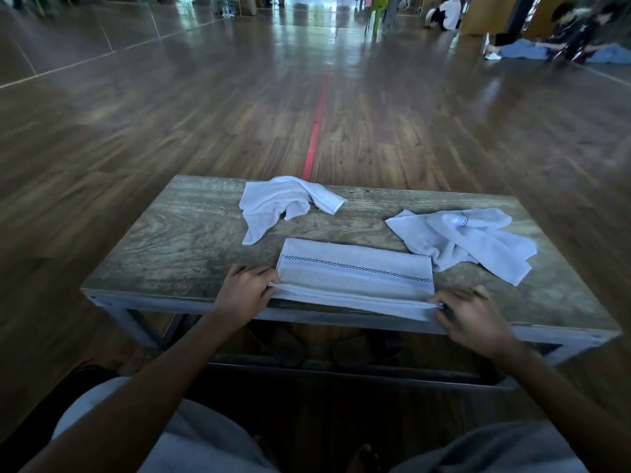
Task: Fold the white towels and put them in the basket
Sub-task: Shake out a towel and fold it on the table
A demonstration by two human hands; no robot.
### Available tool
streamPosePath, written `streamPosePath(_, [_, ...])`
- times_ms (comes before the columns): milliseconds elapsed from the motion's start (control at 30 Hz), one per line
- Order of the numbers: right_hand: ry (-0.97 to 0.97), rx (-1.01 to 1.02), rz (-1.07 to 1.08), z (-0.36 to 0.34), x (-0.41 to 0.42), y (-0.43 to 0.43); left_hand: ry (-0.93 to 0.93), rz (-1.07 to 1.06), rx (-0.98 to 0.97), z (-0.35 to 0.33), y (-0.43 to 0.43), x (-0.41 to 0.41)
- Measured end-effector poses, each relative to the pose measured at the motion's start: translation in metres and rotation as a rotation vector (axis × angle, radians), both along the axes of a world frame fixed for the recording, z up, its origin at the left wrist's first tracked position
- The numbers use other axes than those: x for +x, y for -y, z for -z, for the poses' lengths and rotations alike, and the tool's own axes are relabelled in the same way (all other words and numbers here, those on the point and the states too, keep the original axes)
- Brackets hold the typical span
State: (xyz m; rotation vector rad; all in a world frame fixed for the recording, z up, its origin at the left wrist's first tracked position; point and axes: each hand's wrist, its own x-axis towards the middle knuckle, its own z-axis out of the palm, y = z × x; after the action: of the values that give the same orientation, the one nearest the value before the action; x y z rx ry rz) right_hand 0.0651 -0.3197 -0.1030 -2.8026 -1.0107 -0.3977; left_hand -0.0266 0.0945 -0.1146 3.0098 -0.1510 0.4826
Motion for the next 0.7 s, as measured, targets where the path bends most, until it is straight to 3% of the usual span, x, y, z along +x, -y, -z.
streamPosePath(267, [0.195,0.029,0.089,-0.016,0.003,-0.015,0.098,0.017,-0.011,0.002,-0.003,-0.003])
streamPosePath(467, [0.123,0.038,0.022,0.015,-0.027,-0.003,0.094,0.103,-0.001,0.010,-0.005,-0.022])
streamPosePath(700, [0.025,-0.135,0.099,0.013,-0.032,-0.009,0.072,0.236,0.152,0.005,-0.002,-0.016])
